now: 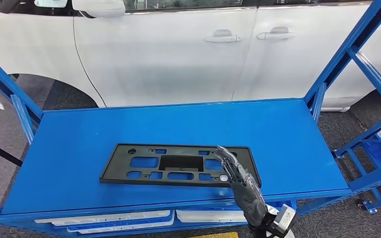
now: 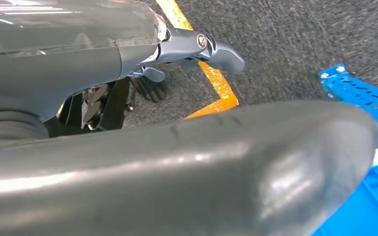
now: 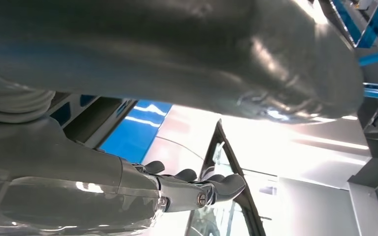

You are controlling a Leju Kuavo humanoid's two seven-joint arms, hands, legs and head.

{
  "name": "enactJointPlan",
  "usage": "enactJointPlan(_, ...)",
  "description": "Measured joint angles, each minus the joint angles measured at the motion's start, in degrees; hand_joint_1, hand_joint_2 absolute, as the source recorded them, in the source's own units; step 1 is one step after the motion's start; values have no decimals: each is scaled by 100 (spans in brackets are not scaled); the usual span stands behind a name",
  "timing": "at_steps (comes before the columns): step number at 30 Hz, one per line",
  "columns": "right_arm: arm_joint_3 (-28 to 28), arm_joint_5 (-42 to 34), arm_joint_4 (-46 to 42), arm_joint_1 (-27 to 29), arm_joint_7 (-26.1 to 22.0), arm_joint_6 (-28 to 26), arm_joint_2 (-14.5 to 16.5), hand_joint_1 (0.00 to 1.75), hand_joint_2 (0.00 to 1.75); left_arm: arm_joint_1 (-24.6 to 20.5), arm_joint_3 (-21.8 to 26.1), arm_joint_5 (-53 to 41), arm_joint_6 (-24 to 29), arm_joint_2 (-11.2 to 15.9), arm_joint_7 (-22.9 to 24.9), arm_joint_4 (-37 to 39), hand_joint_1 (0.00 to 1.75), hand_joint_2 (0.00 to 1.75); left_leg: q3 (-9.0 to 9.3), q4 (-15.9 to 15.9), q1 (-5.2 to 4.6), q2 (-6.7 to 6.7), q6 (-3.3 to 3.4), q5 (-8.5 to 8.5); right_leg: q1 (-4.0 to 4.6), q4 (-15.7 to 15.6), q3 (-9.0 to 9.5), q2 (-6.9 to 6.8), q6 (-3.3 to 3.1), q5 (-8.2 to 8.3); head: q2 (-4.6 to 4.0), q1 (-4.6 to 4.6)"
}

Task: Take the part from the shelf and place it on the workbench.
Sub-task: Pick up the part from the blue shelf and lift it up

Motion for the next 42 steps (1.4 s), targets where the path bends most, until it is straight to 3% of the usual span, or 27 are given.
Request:
enactJointPlan(2, -1, 0, 11, 1, 1, 0, -18, 0, 0, 3, 1, 1, -1, -6, 2, 0, 0, 0, 43, 15, 13, -6, -36, -42, -47, -600, 239, -13, 31, 432, 0, 1)
enactJointPlan(4, -1, 0, 17, -3, 1, 0, -27, 0, 0, -3, 1, 2, -2, -11, 2, 0, 0, 0, 68, 50, 5, -17, -105, -98, -56, -1290, 548, -16, 19, 722, 0, 1)
enactJointPlan(5, -1, 0, 20, -2, 1, 0, -27, 0, 0, -5, 1, 2, -2, -11, 1, 0, 0, 0, 70, 63, -3, -21, -143, -118, -50, -1456, 617, -11, -6, 759, 0, 1)
enactJointPlan(9, -4, 2, 18, 2, 0, 0, -39, 0, 0, -9, 1, 2, -2, -9, -2, 0, 0, 0, 58, 129, 21, -21, -283, -207, -21, -1526, 643, 3, -172, 743, 0, 0)
enactJointPlan(11, -5, 1, 15, 0, 0, 0, -43, 0, 0, -9, 0, 0, -3, -10, -2, 0, 0, 0, -135, 582, 36, -18, -325, -481, -27, -1552, 672, -7, -238, 741, 0, 0)
enactJointPlan(13, -5, 1, 18, 1, 1, 0, -43, 0, 0, -4, 0, -2, -3, -14, -1, 0, 0, 0, -516, 1366, 36, -17, -340, -827, -3, -1550, 681, -12, -271, 724, 0, 0)
enactJointPlan(14, -5, 1, 19, 3, 1, 0, -43, 0, 0, 0, 1, -3, -3, -14, -1, 0, 0, 0, -668, 1653, 36, -17, -338, -901, 13, -1547, 686, -11, -283, 716, 0, 0)
enactJointPlan(15, -5, 1, 21, 3, 1, 0, -43, 0, 0, 3, 1, -1, -2, -14, -1, 0, 0, 0, -735, 1752, 33, -17, -325, -867, 29, -1544, 695, -8, -292, 708, 0, 0)
enactJointPlan(16, -5, 1, 22, 4, 1, 0, -43, 0, 0, 4, 2, -1, -2, -13, -1, 0, 0, 0, -689, 1615, 28, -17, -302, -724, 44, -1543, 711, -3, -297, 699, 0, 0)
enactJointPlan(19, -5, 1, 22, 2, 1, 0, -43, 0, 0, -2, 2, -2, -2, -5, -1, 0, 0, 0, -197, 496, -26, -15, -166, -165, 75, -1539, 768, 9, -280, 661, 0, 0)
enactJointPlan(21, -5, 2, 22, 1, 1, 0, -43, 0, 0, -10, 2, -3, -3, 1, -2, 0, 0, 0, -43, 143, -66, -15, -110, -87, 78, -1538, 767, 7, -228, 652, 0, 0)
enactJointPlan(24, -5, 3, 16, -1, -1, 1, -45, 0, 0, -7, 3, -1, 0, 3, -3, 0, 0, 0, 1, 48, -54, -16, -59, -51, 74, -1535, 774, 0, -130, 629, 0, 1)
enactJointPlan(25, -7, 4, 14, -4, -1, -1, -47, 0, 0, -6, 3, 0, 0, 3, -4, 0, 0, 0, 24, 3, -37, -11, -34, -27, 75, -1430, 735, 0, -101, 550, 0, 1)
enactJointPlan(27, 4, 152, 2, -19, -2, -167, -71, 0, 0, -10, 0, 2, -15, 2, -89, 0, 0, 0, 49, -48, -18, 0, -1, -3, 53, -858, 470, -1, -49, 231, 0, 1)
enactJointPlan(29, 160, 643, -75, -101, -2, -830, -215, 0, 0, -17, -38, 2, -36, 2, -288, 0, 0, 0, 46, -44, -20, 6, 10, -7, 20, -132, 93, -2, -5, -56, 0, 1)
enactJointPlan(30, 342, 952, -135, -169, -2, -1345, -347, 0, 0, -26, -72, 2, -40, 2, -381, 0, 0, 0, 49, -40, -19, 9, 9, -11, 4, 32, -5, -4, 15, -58, 0, 1)
enactJointPlan(31, 550, 1198, -188, -235, -2, -1817, -492, 0, 0, -39, -109, 2, -42, 1, -444, 0, 0, 0, 57, -36, -14, 11, 5, -18, -10, -30, 12, -7, 28, 54, 0, 0)
enactJointPlan(32, 741, 1362, -229, -282, -2, -2175, -615, 0, 0, -56, -139, 2, -45, -1, -485, 0, 0, 0, 72, -32, -7, 6, -5, -28, -23, -312, 142, -11, 35, 254, 0, 0)
enactJointPlan(34, 974, 1463, -288, -322, -2, -2414, -768, 0, 0, -80, -175, 2, -58, -5, -524, 0, 0, 0, 92, 1, -10, -13, -52, -66, -36, -1121, 528, -17, 25, 628, 0, 1)
enactJointPlan(35, 1042, 1473, -320, -336, -2, -2426, -814, 0, 0, -86, -186, 2, -66, -8, -537, 0, 0, 0, 91, 21, -21, -20, -83, -84, -36, -1398, 653, -14, 3, 717, 0, 1)
enactJointPlan(39, 1288, 1551, -415, -366, -2, -2549, -973, 0, 0, -93, -224, 2, -87, -7, -591, 0, 0, 0, 70, 70, -17, -21, -220, -140, -9, -1557, 701, 4, -146, 727, 0, 0)
enactJointPlan(41, 1372, 1668, -440, -379, -2, -2662, -1013, 0, 0, -95, -235, 2, -103, -10, -621, 0, 0, 0, -58, 370, 4, -18, -271, -344, -17, -1584, 714, -3, -218, 740, 0, 0)
enactJointPlan(42, 1409, 1739, -449, -384, -2, -2721, -1021, 0, 0, -94, -244, 0, -113, -13, -633, 0, 0, 0, -208, 695, 10, -17, -287, -523, -16, -1589, 716, -8, -240, 740, 0, 0)
